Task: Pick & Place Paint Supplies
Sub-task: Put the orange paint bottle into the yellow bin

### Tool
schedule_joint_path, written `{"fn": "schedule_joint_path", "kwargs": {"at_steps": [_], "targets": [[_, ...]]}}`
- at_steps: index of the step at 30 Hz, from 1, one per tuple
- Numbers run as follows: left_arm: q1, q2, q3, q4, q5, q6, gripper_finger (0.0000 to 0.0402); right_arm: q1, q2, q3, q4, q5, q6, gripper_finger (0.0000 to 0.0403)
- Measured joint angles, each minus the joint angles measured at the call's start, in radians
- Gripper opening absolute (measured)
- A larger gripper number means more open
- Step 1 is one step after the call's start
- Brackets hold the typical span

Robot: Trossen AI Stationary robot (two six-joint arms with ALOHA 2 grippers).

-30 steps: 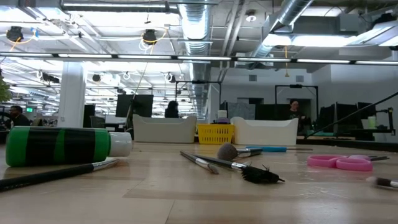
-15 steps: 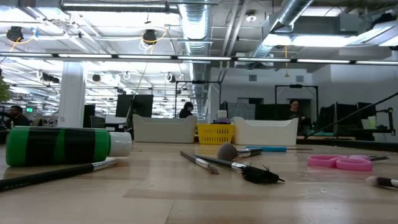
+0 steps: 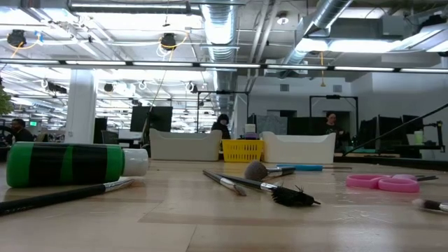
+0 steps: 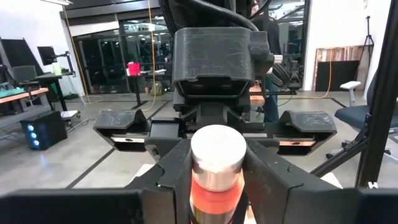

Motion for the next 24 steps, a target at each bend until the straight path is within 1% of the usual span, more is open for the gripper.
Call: {"fn": "schedule_joint_path", "kwargs": {"at_steps": [3,5,7,13,16,19,24], "targets": [[0.000,0.000,0.000,0.000,0.000,-0.003,0.0107,0.000,0.000,0.000,0.002,0.000,0.010,0.0131],[0.000,0.000,0.000,0.002,0.001,-0.019,0.0107,0.000,0.000,0.000,0.014,0.004,0.051,0.0145],[0.000,-0.001,0.001,0.000,0.000,-0.038,0.0107,-0.001,0.001,0.000,0.028,0.007,0.078,0.0165],[0.001,0.003,-0.002,-0.045,-0.003,-0.076,0.0107,-0.009,-0.005,0.000,0.042,0.012,0.083,0.0241],[0.001,-0.002,-0.002,-0.088,-0.013,-0.087,0.0107,-0.020,-0.015,0.001,0.039,0.012,0.091,0.0266],[0.002,-0.006,-0.001,-0.124,-0.027,-0.113,0.0107,-0.034,-0.036,0.000,0.018,0.012,0.102,0.0278],[0.010,-0.024,-0.001,-0.251,-0.043,-0.171,0.0107,-0.057,-0.095,0.001,-0.051,0.017,0.117,0.0283]]}}
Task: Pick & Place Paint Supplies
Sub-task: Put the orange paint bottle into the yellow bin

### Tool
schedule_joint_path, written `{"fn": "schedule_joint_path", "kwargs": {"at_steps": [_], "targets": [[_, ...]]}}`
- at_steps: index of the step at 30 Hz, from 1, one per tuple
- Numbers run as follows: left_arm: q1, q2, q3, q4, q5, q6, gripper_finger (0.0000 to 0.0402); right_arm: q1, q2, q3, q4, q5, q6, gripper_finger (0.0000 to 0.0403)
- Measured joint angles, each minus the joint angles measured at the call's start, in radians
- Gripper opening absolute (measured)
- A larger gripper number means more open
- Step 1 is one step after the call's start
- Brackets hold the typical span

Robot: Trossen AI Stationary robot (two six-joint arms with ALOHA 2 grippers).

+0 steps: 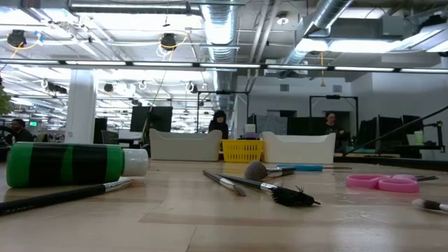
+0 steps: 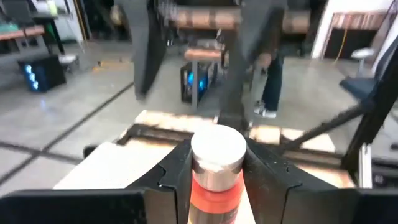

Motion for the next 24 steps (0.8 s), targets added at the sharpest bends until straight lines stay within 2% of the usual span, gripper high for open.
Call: {"fn": "schedule_joint_path", "kwargs": {"at_steps": [7,12,19,24], "targets": [[0.076,0.010,0.000,-0.055,-0.007,-0.013,0.0107,-0.011,-0.078,0.000,-0.168,0.005,0.066,0.0283],[0.182,0.073,0.000,-0.042,0.050,0.002,0.0107,-0.003,-0.117,0.000,-0.298,0.056,0.118,0.0283],[0.316,0.238,0.000,0.126,0.061,0.021,0.0107,0.019,-0.180,-0.001,-0.415,0.109,0.225,0.0283],[0.414,0.351,0.000,0.207,0.025,0.047,0.0107,0.048,-0.228,0.000,-0.450,0.181,0.305,0.0283]]}}
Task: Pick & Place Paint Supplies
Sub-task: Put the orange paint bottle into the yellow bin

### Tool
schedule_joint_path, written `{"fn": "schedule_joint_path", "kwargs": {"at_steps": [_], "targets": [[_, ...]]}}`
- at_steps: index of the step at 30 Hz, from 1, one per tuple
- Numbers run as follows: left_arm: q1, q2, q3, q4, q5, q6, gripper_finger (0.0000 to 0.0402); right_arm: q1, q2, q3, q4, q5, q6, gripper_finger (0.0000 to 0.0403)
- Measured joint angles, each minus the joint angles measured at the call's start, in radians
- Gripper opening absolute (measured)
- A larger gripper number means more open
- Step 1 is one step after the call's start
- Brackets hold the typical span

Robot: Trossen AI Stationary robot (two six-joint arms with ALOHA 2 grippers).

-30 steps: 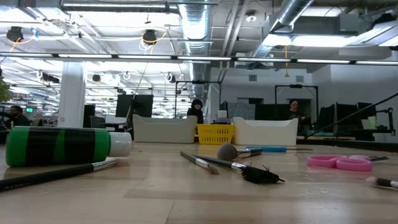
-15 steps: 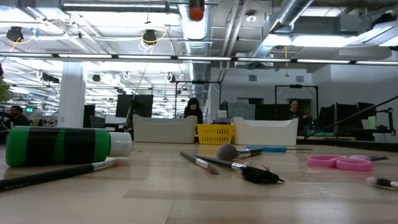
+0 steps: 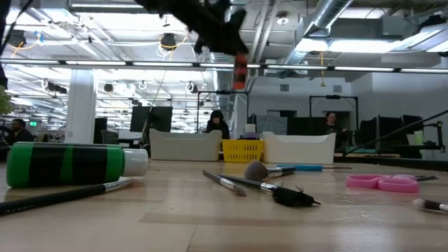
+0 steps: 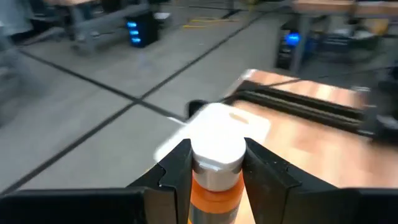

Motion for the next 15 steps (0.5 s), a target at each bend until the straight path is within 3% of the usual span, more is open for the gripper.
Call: {"fn": "schedule_joint_path", "kwargs": {"at_steps": [11,15], "targets": [[0.148,0.096,0.000,0.126,0.000,-0.034,0.0107,0.056,-0.058,0.000,-0.031,0.069,0.102,0.0283],[0.174,0.096,-0.054,0.209,0.000,-0.063,0.0107,0.055,-0.059,0.000,-0.042,0.078,0.108,0.0283]]}}
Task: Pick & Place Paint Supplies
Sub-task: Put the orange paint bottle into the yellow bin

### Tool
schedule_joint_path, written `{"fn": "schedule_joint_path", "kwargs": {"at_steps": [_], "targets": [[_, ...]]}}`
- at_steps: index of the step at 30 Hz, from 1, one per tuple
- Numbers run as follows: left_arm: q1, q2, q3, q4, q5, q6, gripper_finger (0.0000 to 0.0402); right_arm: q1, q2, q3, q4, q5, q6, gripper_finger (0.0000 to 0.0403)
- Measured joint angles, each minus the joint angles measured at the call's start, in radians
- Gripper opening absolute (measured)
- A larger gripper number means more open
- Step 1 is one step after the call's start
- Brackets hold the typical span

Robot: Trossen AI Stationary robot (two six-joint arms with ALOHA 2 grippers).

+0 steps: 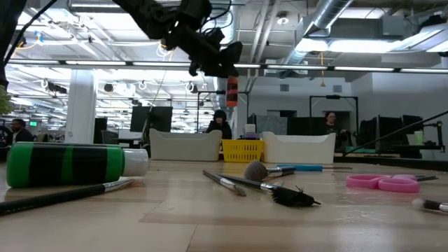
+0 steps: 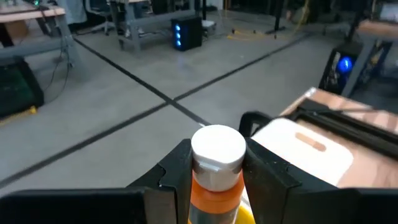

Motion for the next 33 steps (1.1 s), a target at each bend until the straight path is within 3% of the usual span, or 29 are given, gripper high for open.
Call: {"fn": "schedule_joint_path", "kwargs": {"at_steps": [12,19,33], "targets": [[0.014,0.001,-0.140,0.143,0.001,-0.051,0.0107,-0.002,0.000,0.000,0.006,0.000,-0.005,0.0283],[0.025,0.004,-0.144,0.160,0.000,-0.050,0.0107,-0.003,0.000,0.000,0.044,0.000,-0.009,0.0283],[0.057,0.139,-0.132,0.276,0.002,-0.051,0.0107,-0.003,0.000,0.000,0.047,0.000,0.010,0.0283]]}}
